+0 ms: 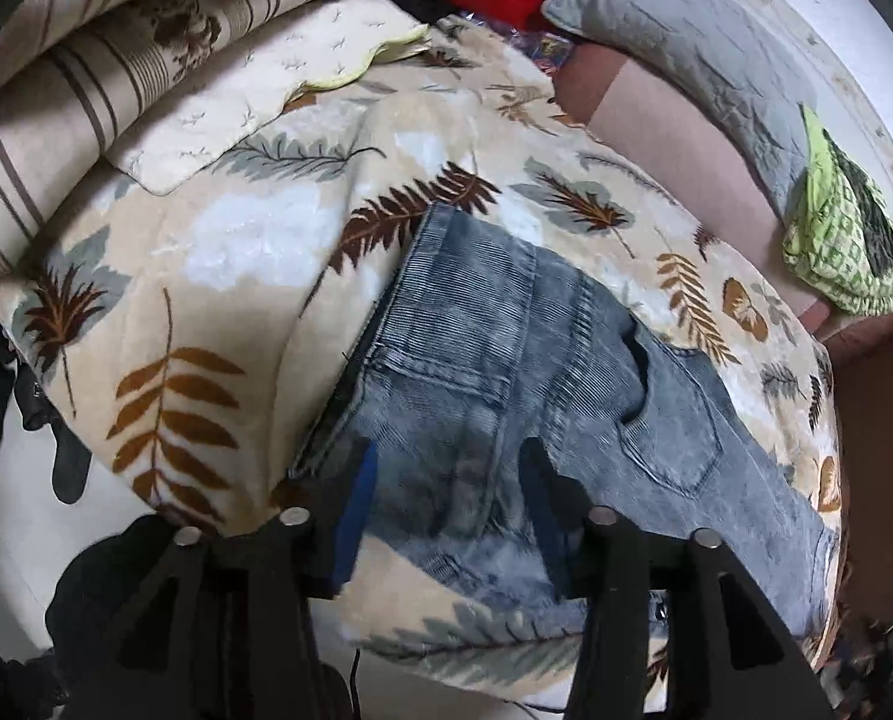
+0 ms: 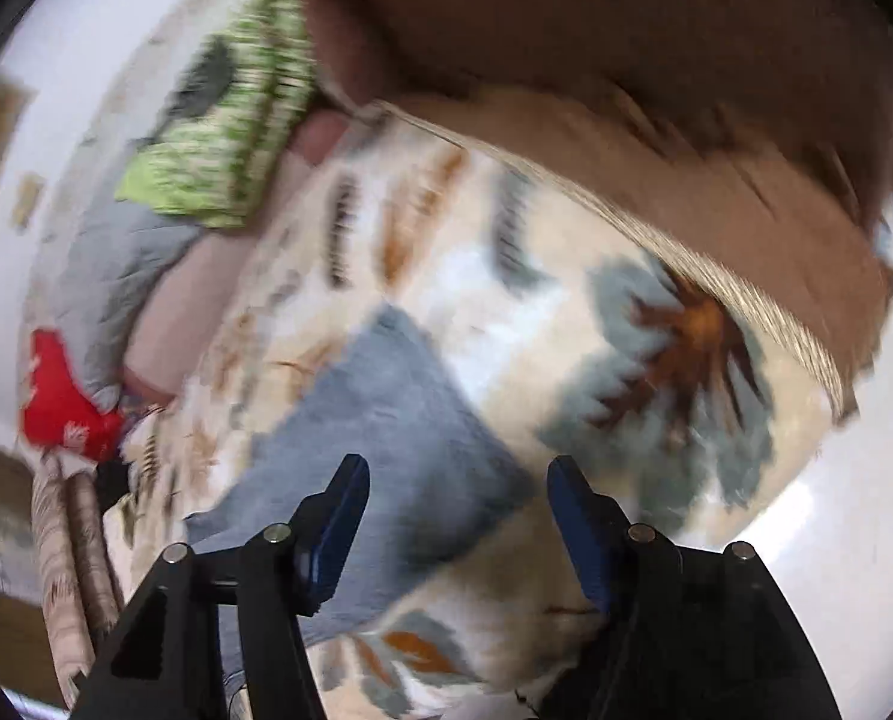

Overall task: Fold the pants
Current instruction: 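Fold one jeans half over the other with both tools and release, then grasp the jeans leg cuffs with the right tool, then fold the leg cuffs up toward the waistband with the right tool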

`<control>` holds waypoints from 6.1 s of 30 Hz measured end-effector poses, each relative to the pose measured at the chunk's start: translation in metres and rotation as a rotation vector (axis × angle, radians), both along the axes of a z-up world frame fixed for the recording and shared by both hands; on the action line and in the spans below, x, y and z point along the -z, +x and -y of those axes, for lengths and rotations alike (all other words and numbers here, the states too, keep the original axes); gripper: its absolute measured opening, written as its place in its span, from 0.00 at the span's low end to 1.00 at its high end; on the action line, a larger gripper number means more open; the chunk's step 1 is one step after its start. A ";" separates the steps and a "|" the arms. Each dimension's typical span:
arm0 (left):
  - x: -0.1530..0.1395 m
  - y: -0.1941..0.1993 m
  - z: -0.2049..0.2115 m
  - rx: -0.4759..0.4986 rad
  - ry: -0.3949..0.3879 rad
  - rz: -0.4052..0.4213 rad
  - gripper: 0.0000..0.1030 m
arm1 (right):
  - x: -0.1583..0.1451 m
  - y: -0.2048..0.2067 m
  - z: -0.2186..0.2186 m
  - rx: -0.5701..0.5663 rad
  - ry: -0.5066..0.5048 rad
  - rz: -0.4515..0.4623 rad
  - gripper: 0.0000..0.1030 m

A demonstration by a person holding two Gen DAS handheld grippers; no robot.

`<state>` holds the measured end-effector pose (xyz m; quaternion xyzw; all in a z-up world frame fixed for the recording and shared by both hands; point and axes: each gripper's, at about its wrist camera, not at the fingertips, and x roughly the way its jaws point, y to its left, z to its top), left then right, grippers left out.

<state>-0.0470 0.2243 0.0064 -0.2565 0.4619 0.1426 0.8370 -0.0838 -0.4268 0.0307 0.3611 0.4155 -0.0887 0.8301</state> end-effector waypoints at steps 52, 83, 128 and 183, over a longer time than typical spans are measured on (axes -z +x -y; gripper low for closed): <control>0.047 0.033 0.067 0.104 0.329 -0.039 0.82 | -0.016 0.191 -0.291 -0.922 -0.182 0.026 0.76; 0.018 0.025 0.088 0.155 0.458 0.090 0.85 | 0.015 0.143 -0.251 -0.684 0.022 -0.013 0.69; 0.067 0.124 0.365 0.720 0.427 -0.135 0.92 | 0.080 0.004 0.022 0.112 0.325 -0.041 0.48; 0.055 0.053 0.256 0.592 0.378 -0.058 0.82 | 0.053 0.075 -0.184 -0.514 0.352 -0.023 0.71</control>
